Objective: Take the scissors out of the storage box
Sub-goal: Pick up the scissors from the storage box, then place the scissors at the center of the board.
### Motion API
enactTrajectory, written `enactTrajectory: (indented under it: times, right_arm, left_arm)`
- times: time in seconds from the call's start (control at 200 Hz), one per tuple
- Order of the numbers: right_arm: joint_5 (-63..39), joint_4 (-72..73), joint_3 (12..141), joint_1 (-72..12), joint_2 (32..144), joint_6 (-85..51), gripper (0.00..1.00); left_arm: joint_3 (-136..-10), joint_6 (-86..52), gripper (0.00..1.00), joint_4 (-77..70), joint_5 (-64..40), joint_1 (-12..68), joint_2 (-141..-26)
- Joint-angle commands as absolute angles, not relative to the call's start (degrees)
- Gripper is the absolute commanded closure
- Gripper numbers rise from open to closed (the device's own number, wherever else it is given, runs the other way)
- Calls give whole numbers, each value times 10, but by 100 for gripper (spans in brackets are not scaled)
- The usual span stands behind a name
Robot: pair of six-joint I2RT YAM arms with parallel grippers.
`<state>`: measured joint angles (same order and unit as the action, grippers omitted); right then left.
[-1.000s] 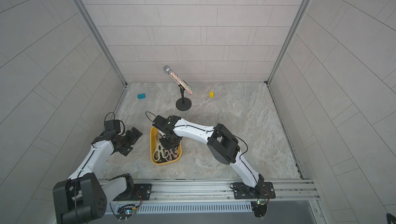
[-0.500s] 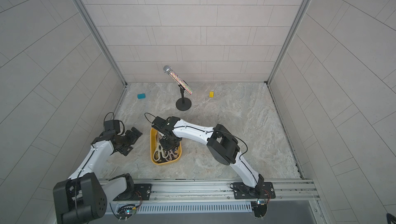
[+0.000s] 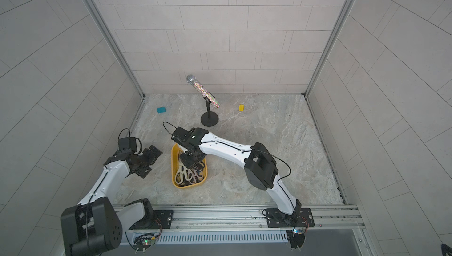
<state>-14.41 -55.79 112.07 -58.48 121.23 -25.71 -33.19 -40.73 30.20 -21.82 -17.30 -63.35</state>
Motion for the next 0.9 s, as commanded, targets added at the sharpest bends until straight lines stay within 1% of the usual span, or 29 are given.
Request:
enactTrajectory:
  times: [0.0,0.135,0.25,0.325,0.53,0.715,0.895]
  right_arm:
    - [-135,-574,1122,-571,1163,-257,100]
    - [-127,-566,1082,-547,1119,-256,100]
    - [-110,-560,1022,-507,1070,-256,100]
    - [-105,-550,965,-463,1035,-257,100]
    - [-101,-519,822,-299,955,-247,100]
    - [-70,-509,781,-179,964,-219,100]
    - [-31,-497,780,-117,1009,-193,100]
  left_arm:
    - [-325,-410,0,299,-224,-178,-638]
    - [-323,-409,0,291,-234,-178,-642]
    - [-317,-405,0,269,-270,-178,-647]
    - [-312,-405,0,253,-290,-178,-650]
    - [-309,-408,0,248,-311,-177,-651]
    - [-309,-410,0,260,-316,-173,-641]
    - [-321,-402,0,283,-305,-164,-624]
